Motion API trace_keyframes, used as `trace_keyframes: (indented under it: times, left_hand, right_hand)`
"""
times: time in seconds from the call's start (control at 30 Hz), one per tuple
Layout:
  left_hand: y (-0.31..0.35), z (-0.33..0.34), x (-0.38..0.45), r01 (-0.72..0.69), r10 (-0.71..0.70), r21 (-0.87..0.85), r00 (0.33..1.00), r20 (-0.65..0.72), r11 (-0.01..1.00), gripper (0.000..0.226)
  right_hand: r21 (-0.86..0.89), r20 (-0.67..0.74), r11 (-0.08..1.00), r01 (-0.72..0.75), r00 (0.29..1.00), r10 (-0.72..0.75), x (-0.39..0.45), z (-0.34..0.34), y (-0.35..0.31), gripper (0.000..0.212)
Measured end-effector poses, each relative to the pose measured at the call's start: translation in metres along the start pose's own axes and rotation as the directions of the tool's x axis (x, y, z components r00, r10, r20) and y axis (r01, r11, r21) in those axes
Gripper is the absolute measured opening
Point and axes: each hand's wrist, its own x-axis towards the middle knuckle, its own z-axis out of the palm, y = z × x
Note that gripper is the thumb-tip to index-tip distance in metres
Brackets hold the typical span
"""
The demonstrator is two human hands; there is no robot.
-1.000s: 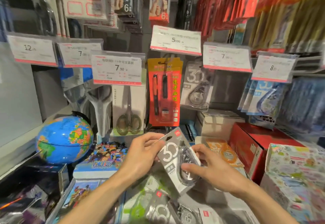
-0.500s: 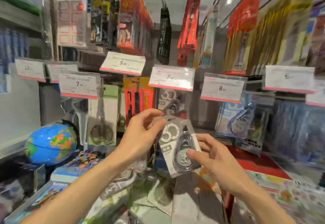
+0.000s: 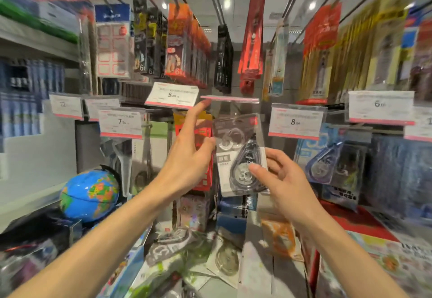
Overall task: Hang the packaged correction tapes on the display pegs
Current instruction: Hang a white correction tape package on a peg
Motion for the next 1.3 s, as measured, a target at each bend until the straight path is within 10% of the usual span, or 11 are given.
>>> trace_keyframes:
  times: [0.6, 0.87, 1.3]
  left_hand:
    - [-0.041, 0.012, 0.008, 0.125, -0.134, 0.093, 0.986, 0.095, 0.988, 0.070]
    - [-0.074, 0.033, 0.001, 0.065, -0.084, 0.142, 0.988, 0.131, 0.988, 0.068]
    - [-0.092, 0.043, 0.008, 0.070, -0.146, 0.317, 0.964, 0.223, 0.946, 0.069]
  right_hand:
    - [-0.047, -0.131, 0.994, -0.099, 0.987, 0.093, 0.036, 0.032, 0.015, 0.032]
    - [-0.600, -0.074, 0.782, 0.168, 0.962, -0.264, 0.027, 0.047, 0.041, 0.069]
    - [-0.638, -0.081, 0.769, 0.050, 0.988, -0.132, 0.049, 0.046, 0.055, 0.064]
